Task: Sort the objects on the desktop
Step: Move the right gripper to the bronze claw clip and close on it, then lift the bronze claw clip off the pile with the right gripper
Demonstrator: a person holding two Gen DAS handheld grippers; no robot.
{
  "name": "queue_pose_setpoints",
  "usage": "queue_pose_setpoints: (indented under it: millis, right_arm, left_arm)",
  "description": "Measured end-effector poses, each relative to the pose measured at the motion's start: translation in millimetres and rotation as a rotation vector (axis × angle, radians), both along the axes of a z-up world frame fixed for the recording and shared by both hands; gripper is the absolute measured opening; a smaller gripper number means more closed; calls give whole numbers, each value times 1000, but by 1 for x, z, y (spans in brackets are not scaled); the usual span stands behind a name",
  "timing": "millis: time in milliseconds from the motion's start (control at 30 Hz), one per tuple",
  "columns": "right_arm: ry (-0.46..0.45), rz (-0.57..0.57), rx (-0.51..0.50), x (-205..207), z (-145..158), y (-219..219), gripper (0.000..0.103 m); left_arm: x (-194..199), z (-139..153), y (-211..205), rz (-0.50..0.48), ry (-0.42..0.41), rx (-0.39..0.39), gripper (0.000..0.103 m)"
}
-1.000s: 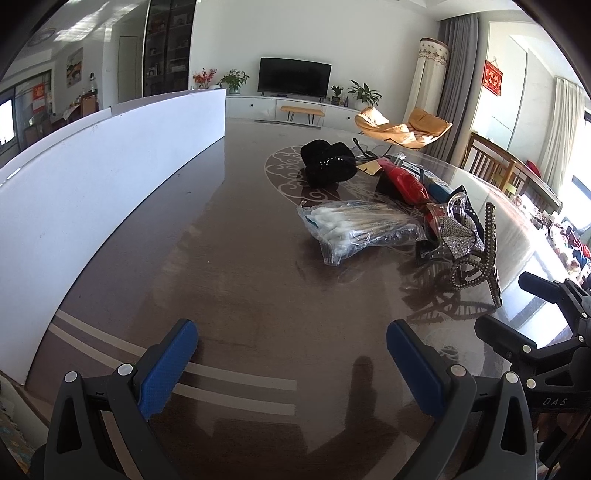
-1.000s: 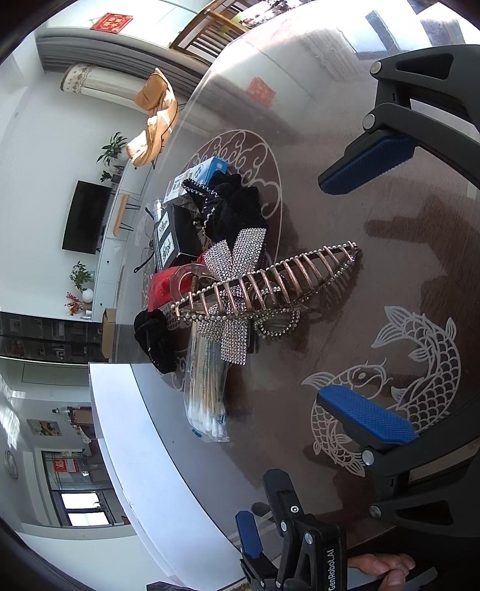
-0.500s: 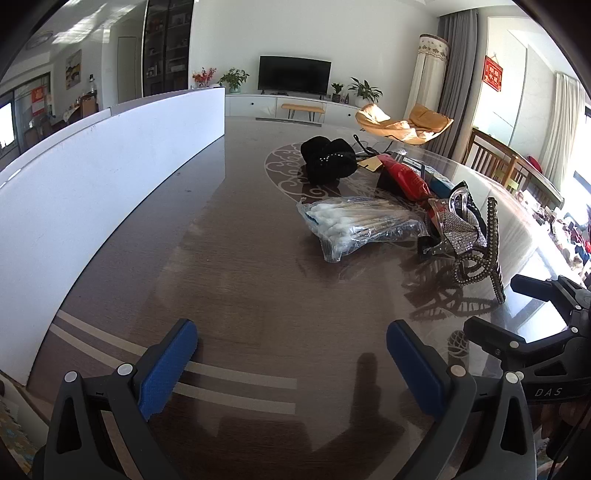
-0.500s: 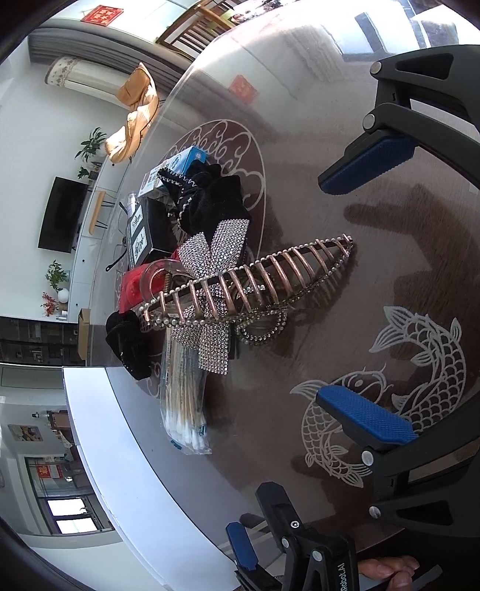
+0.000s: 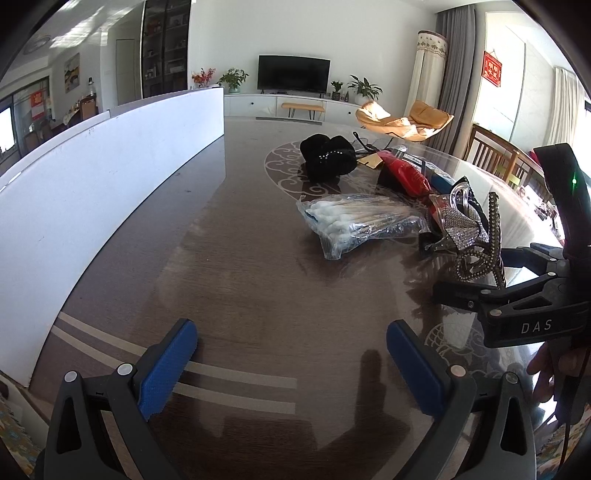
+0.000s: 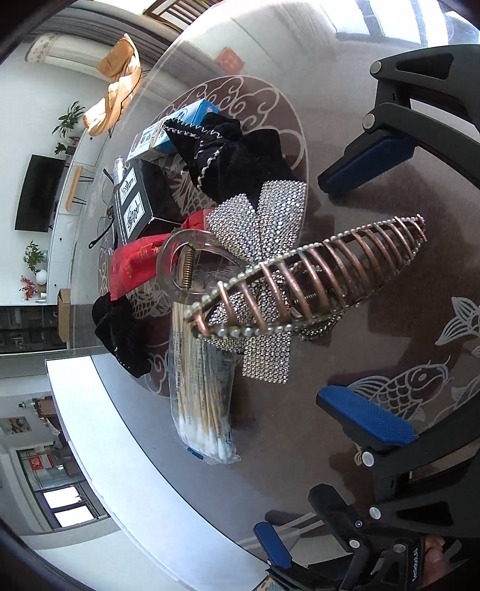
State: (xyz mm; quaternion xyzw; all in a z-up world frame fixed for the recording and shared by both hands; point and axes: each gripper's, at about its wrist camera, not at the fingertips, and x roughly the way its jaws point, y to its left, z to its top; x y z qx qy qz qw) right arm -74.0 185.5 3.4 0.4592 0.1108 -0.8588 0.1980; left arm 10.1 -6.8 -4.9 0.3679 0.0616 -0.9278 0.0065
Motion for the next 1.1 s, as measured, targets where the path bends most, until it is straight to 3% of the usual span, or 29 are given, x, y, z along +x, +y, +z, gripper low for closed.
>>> queue_pose_setpoints:
  millis: [267,367,433,467,667,767,833,1100]
  right_arm:
    - [-1,32,1,-14,0,3,102]
    - [40,-15,-16,-10,4,20,78]
    - [57,-31,-22,-7,6,28,57]
    - [59,-34,-24,-6,7,31,55]
    - [84,-35,-23,-2,8,34,55]
    - [76,-46,-31,-6,8,37,62]
    - [69,-74,-27,-8,7,40,74]
    - [54,-63,-24,-8,5,39,88]
  left_arm:
    - [1,0,4,-12,-4,-46,103]
    - [0,-1,7,-8,-8,-70,103]
    - [-1,-1,9,-5,-15,-89,103]
    - [-2,-1,10,-4,-17,-99,103]
    - [-1,-1,11,-5,-15,-113,103]
    - [-1,-1,11,-5,-17,-112,103]
    - [-1,-1,11,-5,-18,-111,103]
    - [-1,-1,11,-6,-17,-110,103]
